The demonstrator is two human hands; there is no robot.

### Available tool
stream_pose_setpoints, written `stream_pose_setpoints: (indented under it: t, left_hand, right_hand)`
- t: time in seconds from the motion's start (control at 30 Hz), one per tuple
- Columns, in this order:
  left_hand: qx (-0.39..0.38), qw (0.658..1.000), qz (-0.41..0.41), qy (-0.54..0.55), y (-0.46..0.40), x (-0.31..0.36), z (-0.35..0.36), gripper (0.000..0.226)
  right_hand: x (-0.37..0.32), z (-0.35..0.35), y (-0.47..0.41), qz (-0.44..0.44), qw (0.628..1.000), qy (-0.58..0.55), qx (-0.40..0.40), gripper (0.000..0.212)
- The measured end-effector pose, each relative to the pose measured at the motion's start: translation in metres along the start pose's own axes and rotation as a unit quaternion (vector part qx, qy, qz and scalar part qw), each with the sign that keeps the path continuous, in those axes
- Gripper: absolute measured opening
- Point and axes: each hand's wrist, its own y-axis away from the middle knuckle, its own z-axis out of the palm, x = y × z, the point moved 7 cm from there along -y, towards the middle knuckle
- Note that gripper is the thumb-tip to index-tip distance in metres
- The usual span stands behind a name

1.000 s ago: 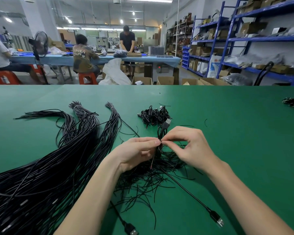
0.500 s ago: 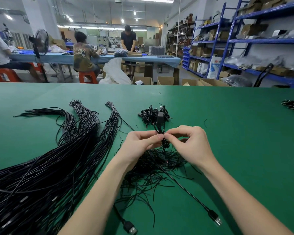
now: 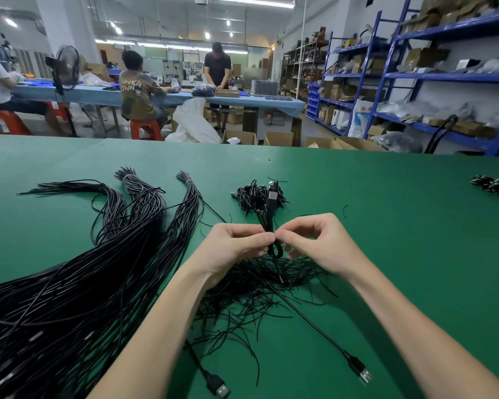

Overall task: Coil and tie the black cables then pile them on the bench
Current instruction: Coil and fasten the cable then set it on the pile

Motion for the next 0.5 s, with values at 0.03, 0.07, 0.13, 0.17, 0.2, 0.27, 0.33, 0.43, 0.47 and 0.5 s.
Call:
stream_pose_setpoints:
  t: [0.03,0.07,0.13,0.17,0.2,0.27,0.33,0.43,0.47,0.5]
  left_hand:
    - [-0.002,1.000,-0.001,-0.008,0.000,0.000,0.000,0.025]
    - [-0.006,1.000,-0.001,-0.016,0.000,0.001,0.001,0.024]
    - [-0.015,1.000,0.001,-0.027,0.001,0.002,0.003,0.026]
    - [-0.019,0.999,0.002,-0.032,0.002,0.003,0.003,0.027]
    - [-0.022,0.999,0.005,-0.038,0.003,0.003,0.002,0.027]
    - [-0.016,0.997,0.015,-0.069,0.003,0.003,0.001,0.020]
    - [-0.001,0.993,0.036,-0.114,0.002,0.005,0.001,0.008]
    - [0.038,0.988,0.079,-0.126,0.002,0.009,0.002,0.013]
    - [0.049,0.984,0.099,-0.140,0.002,0.010,0.002,0.016]
    - [0.062,0.976,0.124,-0.170,0.002,0.011,0.002,0.017]
  right_hand:
    - [-0.001,0.001,0.001,0.001,1.000,-0.005,-0.009,0.009]
    - [-0.002,0.002,0.001,0.001,1.000,-0.011,-0.015,0.010]
    - [-0.003,0.002,0.003,0.000,1.000,-0.020,-0.020,0.011]
    - [-0.004,0.003,0.004,0.001,1.000,-0.017,-0.022,0.011]
    - [-0.004,0.003,0.004,0.003,1.000,-0.011,-0.023,0.012]
    - [-0.002,0.004,0.005,0.011,1.000,0.004,-0.018,0.014]
    - [0.001,0.003,0.004,0.026,1.000,0.010,0.004,0.015]
    - [0.011,0.001,0.002,0.077,0.995,-0.033,0.054,0.016]
    - [0.014,0.002,0.001,0.100,0.992,-0.045,0.065,0.017]
    - [0.017,0.003,-0.001,0.126,0.988,-0.054,0.073,0.019]
